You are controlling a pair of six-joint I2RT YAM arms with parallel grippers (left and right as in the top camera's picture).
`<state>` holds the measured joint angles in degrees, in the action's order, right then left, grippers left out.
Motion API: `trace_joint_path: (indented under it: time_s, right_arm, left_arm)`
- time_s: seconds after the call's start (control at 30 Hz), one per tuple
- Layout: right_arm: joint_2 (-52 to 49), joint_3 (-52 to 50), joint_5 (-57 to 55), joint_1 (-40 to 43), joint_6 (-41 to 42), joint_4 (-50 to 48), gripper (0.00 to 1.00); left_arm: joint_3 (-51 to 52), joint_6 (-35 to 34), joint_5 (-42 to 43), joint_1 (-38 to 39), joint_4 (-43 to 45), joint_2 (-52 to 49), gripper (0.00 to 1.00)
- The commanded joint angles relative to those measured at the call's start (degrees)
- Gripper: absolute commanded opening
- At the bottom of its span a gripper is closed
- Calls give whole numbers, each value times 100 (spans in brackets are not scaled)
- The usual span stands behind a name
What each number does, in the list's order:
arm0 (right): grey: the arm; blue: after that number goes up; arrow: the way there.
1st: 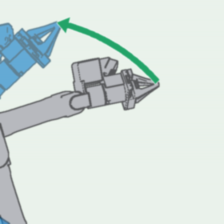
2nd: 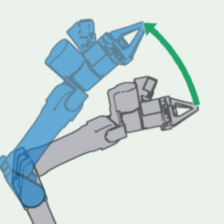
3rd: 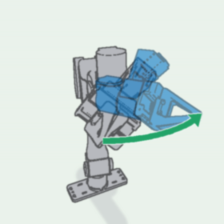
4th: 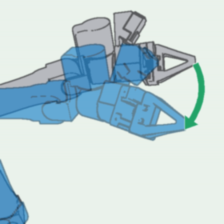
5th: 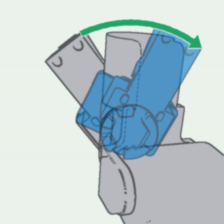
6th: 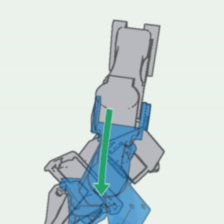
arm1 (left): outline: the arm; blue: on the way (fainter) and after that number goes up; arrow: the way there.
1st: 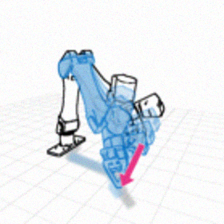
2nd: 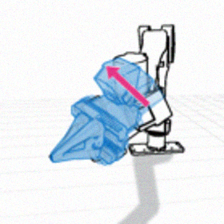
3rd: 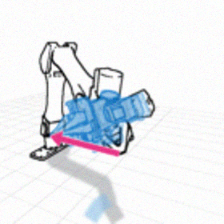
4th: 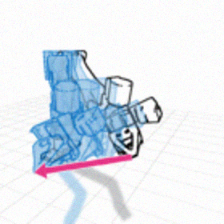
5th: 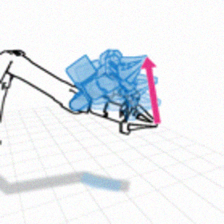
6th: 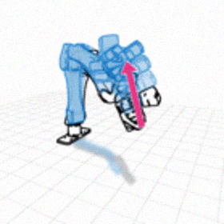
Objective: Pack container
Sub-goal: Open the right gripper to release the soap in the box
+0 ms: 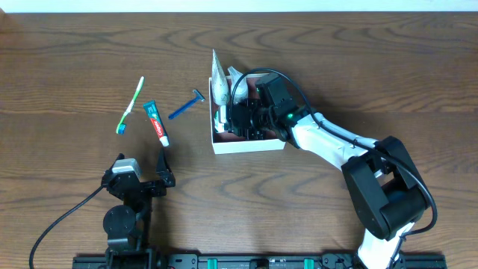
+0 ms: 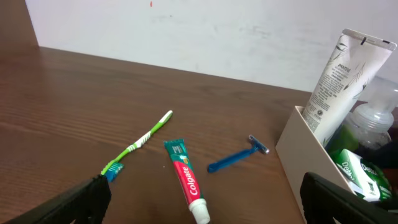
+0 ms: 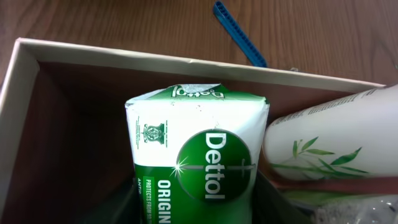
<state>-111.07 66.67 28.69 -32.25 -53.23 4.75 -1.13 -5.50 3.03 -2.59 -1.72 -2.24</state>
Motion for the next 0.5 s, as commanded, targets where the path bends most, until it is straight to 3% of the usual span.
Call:
trace_joint_path:
  time_s: [0.0, 0.17, 0.47]
  right_arm:
    - [-72, 68, 175, -83, -59, -74, 25]
    - [-72, 68, 177, -83, -59, -133, 26]
    - [-72, 66, 177, -83, -59, -136, 39]
  left_arm:
    - [90, 76, -46, -17, -214, 13, 98]
    - [90, 76, -46, -17, -214, 13, 98]
    - [90, 76, -46, -17, -214, 13, 98]
